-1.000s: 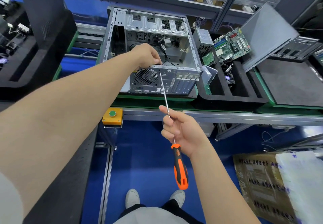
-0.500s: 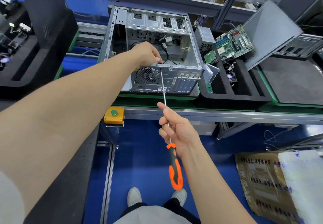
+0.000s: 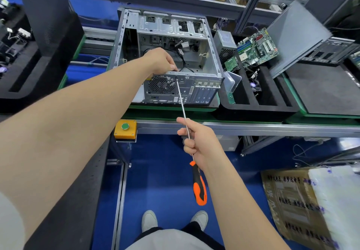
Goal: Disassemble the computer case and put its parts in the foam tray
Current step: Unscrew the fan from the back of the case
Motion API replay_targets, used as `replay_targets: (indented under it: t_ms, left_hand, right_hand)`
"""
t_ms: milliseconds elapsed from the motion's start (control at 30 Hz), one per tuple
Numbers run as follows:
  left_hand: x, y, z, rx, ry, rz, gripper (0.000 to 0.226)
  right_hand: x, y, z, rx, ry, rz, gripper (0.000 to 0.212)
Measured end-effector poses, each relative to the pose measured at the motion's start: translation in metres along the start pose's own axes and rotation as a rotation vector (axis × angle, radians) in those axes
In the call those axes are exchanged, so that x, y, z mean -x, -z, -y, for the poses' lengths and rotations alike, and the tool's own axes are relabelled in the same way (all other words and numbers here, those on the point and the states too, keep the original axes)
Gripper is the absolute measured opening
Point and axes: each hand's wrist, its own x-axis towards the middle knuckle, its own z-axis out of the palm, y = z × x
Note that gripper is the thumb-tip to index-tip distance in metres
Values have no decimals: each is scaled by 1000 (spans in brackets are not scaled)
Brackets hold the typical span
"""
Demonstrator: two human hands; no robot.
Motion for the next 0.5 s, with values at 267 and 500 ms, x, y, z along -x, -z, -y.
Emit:
replay_targets:
  t_ms: [267,500]
  left_hand:
    - [23,-26,14,161,-176,-502,21]
    - [77,-95,21,846,180,-277,22]
  right_hand:
    - [3,8,20,-172,-96,246,26]
    - [7,4,21,-281,-90,290,22]
